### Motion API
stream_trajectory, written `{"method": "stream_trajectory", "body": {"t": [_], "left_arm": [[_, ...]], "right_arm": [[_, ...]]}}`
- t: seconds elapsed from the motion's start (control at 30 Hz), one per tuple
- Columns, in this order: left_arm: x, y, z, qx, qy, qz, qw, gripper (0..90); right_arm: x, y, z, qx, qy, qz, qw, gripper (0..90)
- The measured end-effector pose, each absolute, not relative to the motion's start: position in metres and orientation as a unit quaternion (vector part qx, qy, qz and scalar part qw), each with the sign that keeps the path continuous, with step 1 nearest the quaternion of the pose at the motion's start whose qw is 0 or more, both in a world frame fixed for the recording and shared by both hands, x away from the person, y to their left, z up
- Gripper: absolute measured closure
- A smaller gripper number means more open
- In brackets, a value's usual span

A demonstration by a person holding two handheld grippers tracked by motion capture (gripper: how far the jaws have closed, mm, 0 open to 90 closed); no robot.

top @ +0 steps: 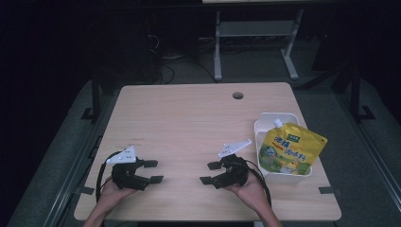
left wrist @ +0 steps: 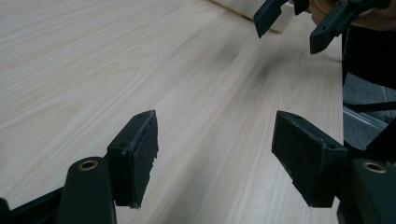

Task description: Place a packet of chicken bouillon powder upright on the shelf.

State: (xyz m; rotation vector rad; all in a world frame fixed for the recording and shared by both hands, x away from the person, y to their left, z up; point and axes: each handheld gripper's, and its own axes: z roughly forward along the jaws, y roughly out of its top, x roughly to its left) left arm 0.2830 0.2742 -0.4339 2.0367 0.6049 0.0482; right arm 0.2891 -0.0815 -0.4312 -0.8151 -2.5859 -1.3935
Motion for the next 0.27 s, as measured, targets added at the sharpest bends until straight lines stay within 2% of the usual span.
{"method": "stream_trajectory", "body": {"t": [0.27], "left_arm": [[0.281,0.271,-0.434,0.842,0.243,0.020,0.481,30.9]], "right_arm": [[0.276,-0.078,-0.444,-0.267,-0.852,-0.448,0.039,31.5]]}}
